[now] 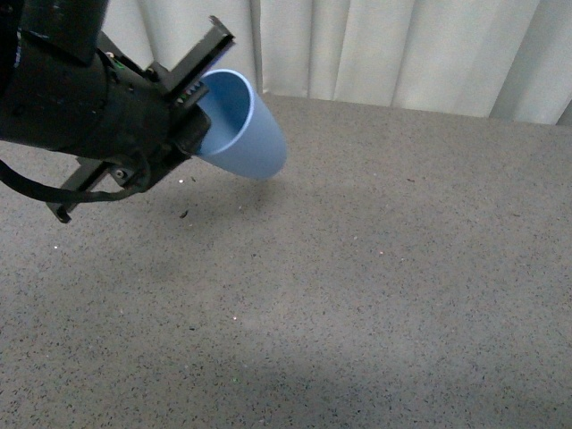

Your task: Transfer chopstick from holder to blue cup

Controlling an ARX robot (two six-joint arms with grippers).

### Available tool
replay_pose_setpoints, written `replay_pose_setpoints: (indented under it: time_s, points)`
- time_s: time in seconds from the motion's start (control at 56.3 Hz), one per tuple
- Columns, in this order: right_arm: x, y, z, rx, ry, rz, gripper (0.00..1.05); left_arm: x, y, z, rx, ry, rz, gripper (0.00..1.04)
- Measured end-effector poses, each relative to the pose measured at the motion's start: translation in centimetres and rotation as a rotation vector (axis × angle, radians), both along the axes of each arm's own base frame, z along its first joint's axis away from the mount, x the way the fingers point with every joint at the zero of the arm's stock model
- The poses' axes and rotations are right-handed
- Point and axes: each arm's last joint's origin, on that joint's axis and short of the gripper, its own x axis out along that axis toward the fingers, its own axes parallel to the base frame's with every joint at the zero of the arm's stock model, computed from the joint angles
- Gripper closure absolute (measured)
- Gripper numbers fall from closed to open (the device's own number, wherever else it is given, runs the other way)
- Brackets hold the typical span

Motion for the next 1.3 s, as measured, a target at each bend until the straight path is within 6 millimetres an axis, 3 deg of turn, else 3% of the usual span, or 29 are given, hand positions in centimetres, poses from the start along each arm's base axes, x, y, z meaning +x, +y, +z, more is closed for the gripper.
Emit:
replay_pose_setpoints:
  time_s: [0.266, 0.728, 1.296]
  points:
    - [0.0, 0.0, 0.0, 0.0, 0.0, 0.0, 0.09, -1.4, -3.7, -1.5, -0.049, 0.056, -0.078, 1.01]
    - [0.0, 0.0, 0.0, 0.0, 0.0, 0.0, 0.09, -0.8, -6.2, -3.0, -0.06, 0.091, -0.077, 1.01]
    - [0.0, 0.0, 0.0, 0.0, 0.0, 0.0, 0.09, -1.7, -9.2, -3.9, -0.045, 0.135, -0.172, 1.01]
